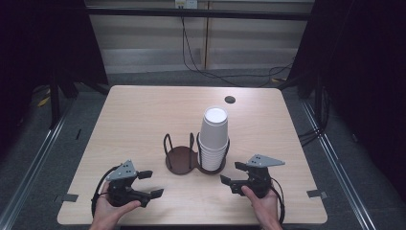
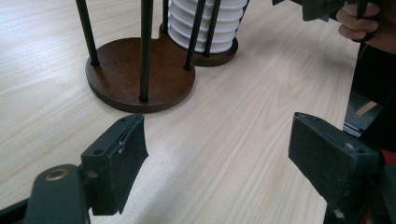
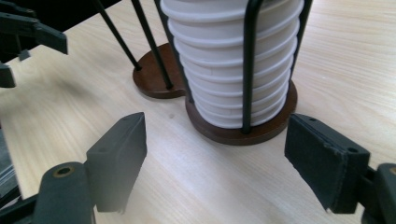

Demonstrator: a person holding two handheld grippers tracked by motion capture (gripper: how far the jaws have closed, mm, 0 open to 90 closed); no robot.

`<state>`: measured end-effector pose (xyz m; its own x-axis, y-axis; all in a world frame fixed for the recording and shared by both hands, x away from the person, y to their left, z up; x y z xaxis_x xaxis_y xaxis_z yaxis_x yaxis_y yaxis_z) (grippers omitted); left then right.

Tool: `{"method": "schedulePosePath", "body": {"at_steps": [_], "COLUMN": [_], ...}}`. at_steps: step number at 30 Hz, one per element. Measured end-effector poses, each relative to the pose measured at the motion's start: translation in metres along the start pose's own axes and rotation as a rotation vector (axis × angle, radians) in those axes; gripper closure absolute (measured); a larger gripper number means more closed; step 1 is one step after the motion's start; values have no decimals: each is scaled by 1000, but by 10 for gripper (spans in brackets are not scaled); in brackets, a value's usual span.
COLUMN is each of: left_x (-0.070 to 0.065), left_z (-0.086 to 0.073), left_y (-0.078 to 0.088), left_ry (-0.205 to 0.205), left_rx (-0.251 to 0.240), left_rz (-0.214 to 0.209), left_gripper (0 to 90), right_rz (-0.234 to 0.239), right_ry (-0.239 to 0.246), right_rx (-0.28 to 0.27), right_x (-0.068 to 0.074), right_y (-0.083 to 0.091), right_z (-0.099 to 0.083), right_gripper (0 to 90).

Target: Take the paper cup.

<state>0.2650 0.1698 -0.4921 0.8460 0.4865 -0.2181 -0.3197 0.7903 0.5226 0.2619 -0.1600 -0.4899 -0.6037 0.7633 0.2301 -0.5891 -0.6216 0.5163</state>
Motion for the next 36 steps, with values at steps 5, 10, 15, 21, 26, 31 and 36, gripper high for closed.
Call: {"method": "schedulePosePath", "body": {"at_steps": [5,10,15,21,26,31,36], "left_x": [4,6,4,3,4,5,4], "left_z": [2,1,1,0,0,0,-2], "left_y": [6,7,7,6,6,6,5], "left_ry": [-19,-9,-15,-13,-7,-4,-6], "left_rx": [-1,6,2,7,9,6,21], "left_rz": [27,26,22,18,15,26,6], "left_gripper": [193,203,205,205,201,194,194], "right_rz": [-25,-62,-5,-14,0,13,26], "right_ry": [-12,11,-27,-5,9,38,50], "right_rx": [-20,-7,16,48,40,27,45], "right_x": [-1,-4,-3,-4,-3,2,7], "right_y": [4,7,11,13,16,16,17], "right_z": [2,5,5,8,14,22,31], "right_gripper": [244,242,241,203,181,161,165]}}
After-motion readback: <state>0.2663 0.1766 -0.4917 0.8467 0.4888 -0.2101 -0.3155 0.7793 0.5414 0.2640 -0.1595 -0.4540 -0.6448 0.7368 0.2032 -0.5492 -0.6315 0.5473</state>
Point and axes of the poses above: each handheld gripper's, and its own axes: y roughly backward along the jaws, z roughly out of its top, x roughly to its left, the point moved 5 cm from there along -y, roughly forward along the jaws
